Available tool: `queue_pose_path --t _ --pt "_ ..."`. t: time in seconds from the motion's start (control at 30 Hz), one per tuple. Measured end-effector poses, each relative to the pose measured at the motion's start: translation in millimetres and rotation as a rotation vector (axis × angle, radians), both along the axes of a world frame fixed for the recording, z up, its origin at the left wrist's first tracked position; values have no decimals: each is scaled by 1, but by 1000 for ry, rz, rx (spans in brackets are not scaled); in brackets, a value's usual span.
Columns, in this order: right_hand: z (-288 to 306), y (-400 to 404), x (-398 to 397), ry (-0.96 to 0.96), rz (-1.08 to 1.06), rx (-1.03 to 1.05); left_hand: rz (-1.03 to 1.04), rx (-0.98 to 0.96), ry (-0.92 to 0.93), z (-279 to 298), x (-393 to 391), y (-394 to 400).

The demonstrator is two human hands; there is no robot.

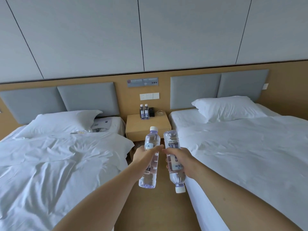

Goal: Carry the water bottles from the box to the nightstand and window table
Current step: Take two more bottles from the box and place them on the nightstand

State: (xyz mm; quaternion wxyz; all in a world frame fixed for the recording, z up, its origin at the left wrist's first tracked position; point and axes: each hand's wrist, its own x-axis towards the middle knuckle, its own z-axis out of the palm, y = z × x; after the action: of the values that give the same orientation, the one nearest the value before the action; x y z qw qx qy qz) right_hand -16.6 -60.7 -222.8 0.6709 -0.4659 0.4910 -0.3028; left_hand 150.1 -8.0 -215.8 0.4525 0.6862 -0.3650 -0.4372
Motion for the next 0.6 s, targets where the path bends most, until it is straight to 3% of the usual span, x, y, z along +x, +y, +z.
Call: queue_pose_path --t 0.27,0.6 --pt "-4 -176 79 41 -38 24 -6 38 33 -16 78 -190" --pt "-13 -346 150 75 -29 82 59 41 74 -25 153 -358"
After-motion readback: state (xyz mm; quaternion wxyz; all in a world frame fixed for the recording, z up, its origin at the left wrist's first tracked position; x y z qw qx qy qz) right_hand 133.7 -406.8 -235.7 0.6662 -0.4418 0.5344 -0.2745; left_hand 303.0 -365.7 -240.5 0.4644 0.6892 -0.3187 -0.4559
